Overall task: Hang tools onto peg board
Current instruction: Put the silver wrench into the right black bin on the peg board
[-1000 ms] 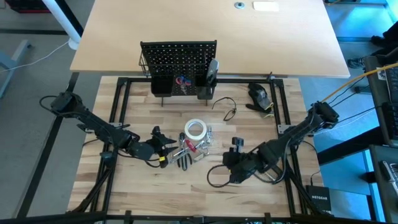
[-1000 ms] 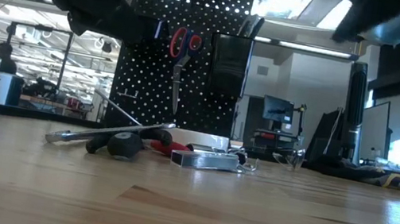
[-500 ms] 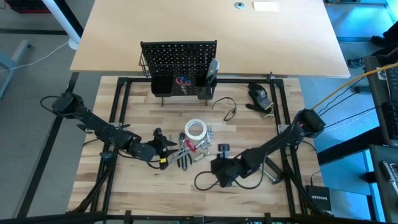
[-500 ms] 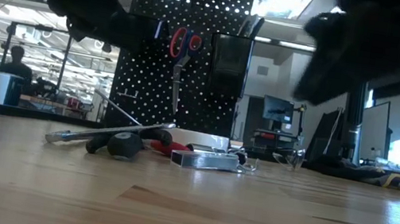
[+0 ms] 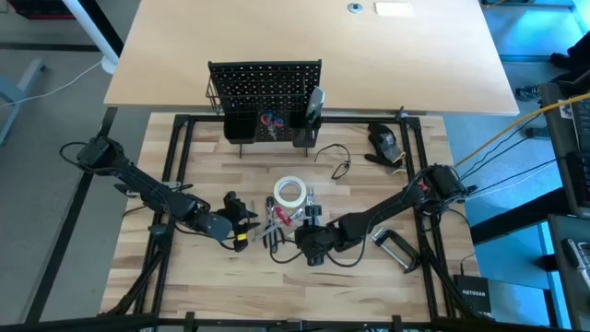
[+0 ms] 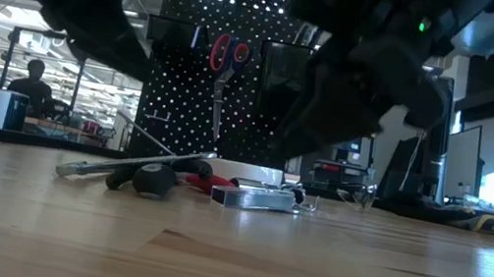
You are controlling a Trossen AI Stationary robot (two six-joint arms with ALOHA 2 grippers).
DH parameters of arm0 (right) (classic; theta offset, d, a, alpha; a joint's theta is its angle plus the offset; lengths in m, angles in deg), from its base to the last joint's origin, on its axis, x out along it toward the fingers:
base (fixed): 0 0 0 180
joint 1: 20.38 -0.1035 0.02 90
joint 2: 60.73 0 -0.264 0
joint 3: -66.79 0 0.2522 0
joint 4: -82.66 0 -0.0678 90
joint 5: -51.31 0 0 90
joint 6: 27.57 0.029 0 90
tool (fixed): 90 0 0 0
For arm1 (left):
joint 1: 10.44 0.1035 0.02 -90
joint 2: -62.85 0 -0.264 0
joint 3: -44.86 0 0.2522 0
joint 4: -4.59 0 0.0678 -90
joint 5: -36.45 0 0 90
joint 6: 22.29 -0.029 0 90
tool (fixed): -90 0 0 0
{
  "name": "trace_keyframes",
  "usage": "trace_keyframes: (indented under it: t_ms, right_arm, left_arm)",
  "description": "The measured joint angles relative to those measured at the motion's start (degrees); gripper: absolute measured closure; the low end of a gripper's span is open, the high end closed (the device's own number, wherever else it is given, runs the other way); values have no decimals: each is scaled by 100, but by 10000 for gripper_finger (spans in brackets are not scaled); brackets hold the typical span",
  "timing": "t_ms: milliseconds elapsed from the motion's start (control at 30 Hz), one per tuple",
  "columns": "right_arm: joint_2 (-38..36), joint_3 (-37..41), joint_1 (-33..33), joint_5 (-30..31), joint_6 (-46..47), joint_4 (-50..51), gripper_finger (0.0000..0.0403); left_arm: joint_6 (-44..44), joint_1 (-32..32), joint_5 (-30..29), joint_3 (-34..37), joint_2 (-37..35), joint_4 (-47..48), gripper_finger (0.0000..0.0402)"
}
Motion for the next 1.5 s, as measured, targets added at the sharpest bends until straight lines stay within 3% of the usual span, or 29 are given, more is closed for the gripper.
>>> trace_keyframes:
  t_ms: [367,700,1000,1367,1500]
  right_arm:
    - [215,0,-19,30,-45,-42,256]
    - [213,0,-47,14,118,28,256]
    - [154,-2,-224,66,444,907,256]
    - [152,-2,-262,139,619,433,256]
    - [154,-2,-262,129,621,265,256]
  left_arm:
    - [333,-68,942,2,21,708,282]
    - [677,-172,1069,-42,613,24,282]
    - [737,-286,1070,-956,1132,673,282]
    - [1674,-548,885,-1128,1999,1387,282]
    - [1527,-495,825,-1134,2031,1302,282]
